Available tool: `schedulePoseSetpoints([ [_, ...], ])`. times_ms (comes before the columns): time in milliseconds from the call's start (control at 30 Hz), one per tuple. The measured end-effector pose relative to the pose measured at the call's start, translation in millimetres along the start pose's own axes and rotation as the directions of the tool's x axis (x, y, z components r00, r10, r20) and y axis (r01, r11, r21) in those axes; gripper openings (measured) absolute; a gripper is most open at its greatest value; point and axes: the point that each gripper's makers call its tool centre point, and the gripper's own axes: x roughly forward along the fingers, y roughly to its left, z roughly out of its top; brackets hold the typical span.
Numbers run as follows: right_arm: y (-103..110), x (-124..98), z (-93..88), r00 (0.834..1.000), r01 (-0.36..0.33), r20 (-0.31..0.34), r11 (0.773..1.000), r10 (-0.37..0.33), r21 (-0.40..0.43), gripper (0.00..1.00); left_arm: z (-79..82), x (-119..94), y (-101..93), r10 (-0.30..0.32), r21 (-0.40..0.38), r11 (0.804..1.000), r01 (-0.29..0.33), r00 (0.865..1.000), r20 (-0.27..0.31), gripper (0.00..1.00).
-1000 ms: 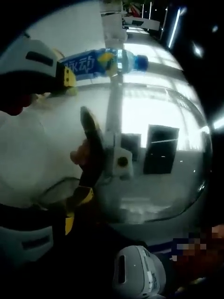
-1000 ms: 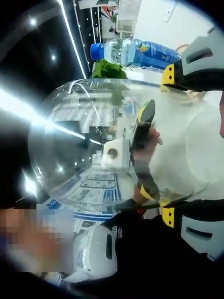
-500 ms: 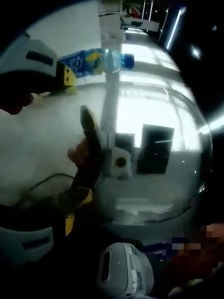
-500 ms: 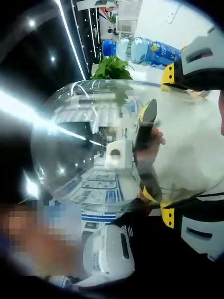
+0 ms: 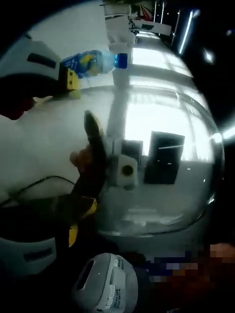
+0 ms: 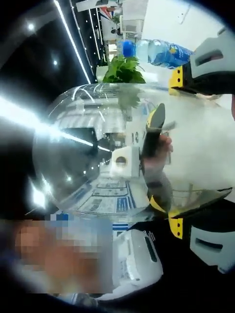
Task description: Open the cover put in the Mizone put the cover back on
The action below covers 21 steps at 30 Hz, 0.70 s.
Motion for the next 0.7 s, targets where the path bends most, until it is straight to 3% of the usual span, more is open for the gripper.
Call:
schedulePoseSetpoints([
  [567,13,-4,41.9,1.0,-0.01,0.022,0.997,0.012,-0.07,0.91,39.0,0,-18.3,0.023,0.075,0.997,-0.023,1.0,-0.008,0.87],
  [700,12,-3,42.3,1.0,-0.016,-0.001,0.997,0.016,-0.076,0.91,36.6,1,-16.4,0.034,0.077,0.997,-0.03,0.998,-0.058,0.87],
])
